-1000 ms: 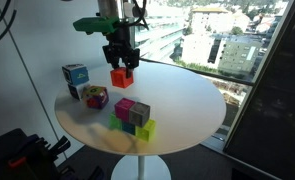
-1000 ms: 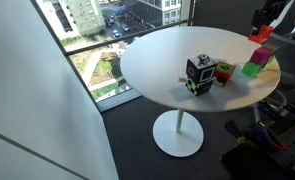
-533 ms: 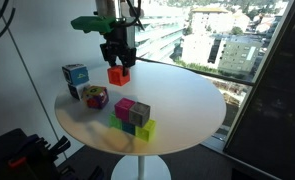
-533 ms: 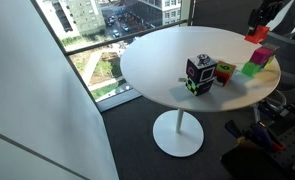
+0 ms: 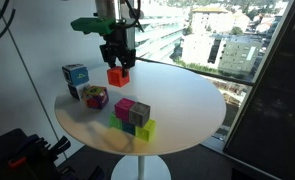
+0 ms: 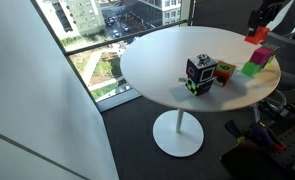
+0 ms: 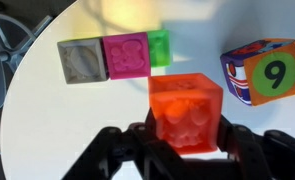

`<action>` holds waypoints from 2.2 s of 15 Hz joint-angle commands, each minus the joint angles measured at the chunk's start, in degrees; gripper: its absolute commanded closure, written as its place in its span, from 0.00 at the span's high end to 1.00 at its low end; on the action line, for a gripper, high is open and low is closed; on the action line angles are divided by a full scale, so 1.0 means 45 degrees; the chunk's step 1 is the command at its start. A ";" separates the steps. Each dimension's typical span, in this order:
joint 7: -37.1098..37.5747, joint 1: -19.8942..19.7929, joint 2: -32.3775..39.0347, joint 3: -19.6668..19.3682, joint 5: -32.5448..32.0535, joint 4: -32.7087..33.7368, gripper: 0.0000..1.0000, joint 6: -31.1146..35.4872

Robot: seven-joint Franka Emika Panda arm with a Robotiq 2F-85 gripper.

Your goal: Pick up the orange block and put it on the block with the number six on it

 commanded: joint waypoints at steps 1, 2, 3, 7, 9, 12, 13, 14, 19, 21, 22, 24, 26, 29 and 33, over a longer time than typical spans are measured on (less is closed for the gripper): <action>-0.0059 0.0081 0.0031 0.0129 0.0195 0.0005 0.28 0.0006; -0.0068 0.0123 0.0046 0.0177 0.0219 0.0002 0.28 0.0023; -0.0065 0.0178 0.0049 0.0239 0.0222 -0.0001 0.28 0.0042; -0.0100 0.0467 0.0034 0.0534 0.0313 -0.0051 0.28 0.0096; -0.0105 0.0653 0.0029 0.0694 0.0392 -0.0116 0.28 0.0156; -0.0147 0.0984 0.0024 0.0951 0.0704 -0.0271 0.28 0.0299; -0.0141 0.1070 0.0020 0.1027 0.0771 -0.0324 0.28 0.0336; -0.0149 0.1159 0.0009 0.1093 0.0864 -0.0377 0.28 0.0352; -0.0056 0.1432 -0.0102 0.1397 0.0885 -0.0745 0.28 0.0489; 0.0022 0.1496 -0.0163 0.1516 0.0813 -0.0967 0.28 0.0621; 0.0082 0.1529 -0.0198 0.1575 0.0793 -0.1081 0.28 0.0728; 0.0157 0.1569 -0.0250 0.1683 0.0788 -0.1302 0.28 0.1050; 0.0278 0.1597 -0.0300 0.1783 0.0708 -0.1507 0.28 0.1413; 0.0461 0.1624 -0.0351 0.1911 0.0582 -0.1802 0.28 0.1938; 0.0518 0.1615 -0.0403 0.1960 0.0591 -0.1977 0.28 0.2173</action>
